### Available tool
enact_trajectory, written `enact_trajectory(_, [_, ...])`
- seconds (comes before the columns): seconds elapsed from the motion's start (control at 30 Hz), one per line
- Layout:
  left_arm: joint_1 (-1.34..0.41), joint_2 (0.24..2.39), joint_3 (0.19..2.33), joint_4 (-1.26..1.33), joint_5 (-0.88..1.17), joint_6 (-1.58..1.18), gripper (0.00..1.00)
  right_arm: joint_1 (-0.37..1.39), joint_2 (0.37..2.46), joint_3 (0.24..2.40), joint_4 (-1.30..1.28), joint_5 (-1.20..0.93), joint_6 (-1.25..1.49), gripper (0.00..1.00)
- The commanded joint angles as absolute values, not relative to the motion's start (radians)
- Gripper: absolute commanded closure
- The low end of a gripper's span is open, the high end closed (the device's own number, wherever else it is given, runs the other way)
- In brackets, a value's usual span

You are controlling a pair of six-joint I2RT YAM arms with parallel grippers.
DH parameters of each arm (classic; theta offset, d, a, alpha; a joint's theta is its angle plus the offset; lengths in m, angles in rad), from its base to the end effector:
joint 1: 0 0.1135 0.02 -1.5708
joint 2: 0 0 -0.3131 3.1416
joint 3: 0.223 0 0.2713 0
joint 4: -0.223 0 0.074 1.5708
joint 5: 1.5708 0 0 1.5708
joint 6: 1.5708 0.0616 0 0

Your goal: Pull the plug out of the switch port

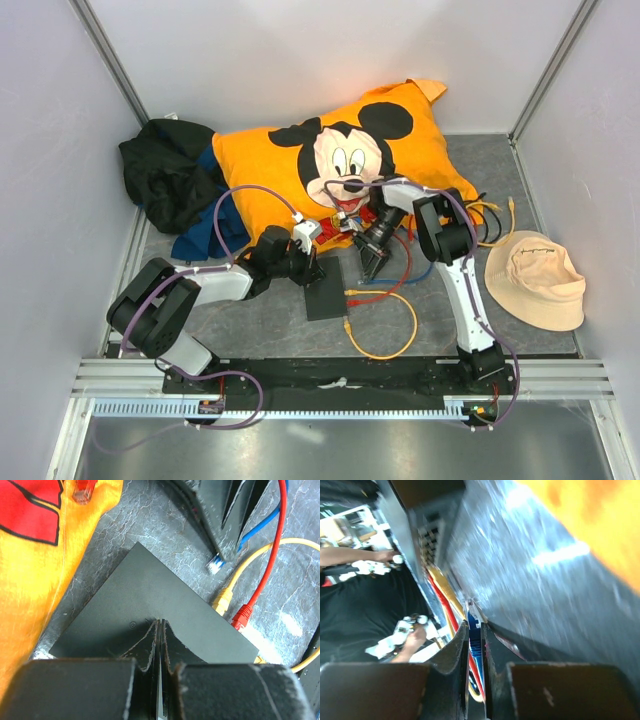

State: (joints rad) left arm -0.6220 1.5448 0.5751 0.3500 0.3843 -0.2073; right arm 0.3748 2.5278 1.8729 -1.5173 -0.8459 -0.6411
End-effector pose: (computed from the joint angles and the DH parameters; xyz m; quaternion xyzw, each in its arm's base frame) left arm 0.2447 -0.2039 0.1661 0.2652 0.8360 -0.3364 0.3429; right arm 0.4087 0.2103 0.0856 0.3174 -0.8201 -0.4244 0.2157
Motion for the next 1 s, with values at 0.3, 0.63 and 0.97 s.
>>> enact_trajectory(0.3, [-0.634, 1.605, 0.549, 0.179, 0.377, -0.16, 0.98, 0.344, 2.205, 1.96, -1.399, -0.685, -0.687, 0.99])
enact_trajectory(0.63, [-0.634, 1.6, 0.545, 0.183, 0.377, -0.16, 0.98, 0.331, 2.025, 2.287, -1.393, -0.698, -0.618, 1.0])
enact_trajectory(0.97, [-0.634, 1.6, 0.546, 0.183, 0.38, -0.158, 0.98, 0.14, 1.921, 2.502, -0.891, -0.814, -0.11, 1.0])
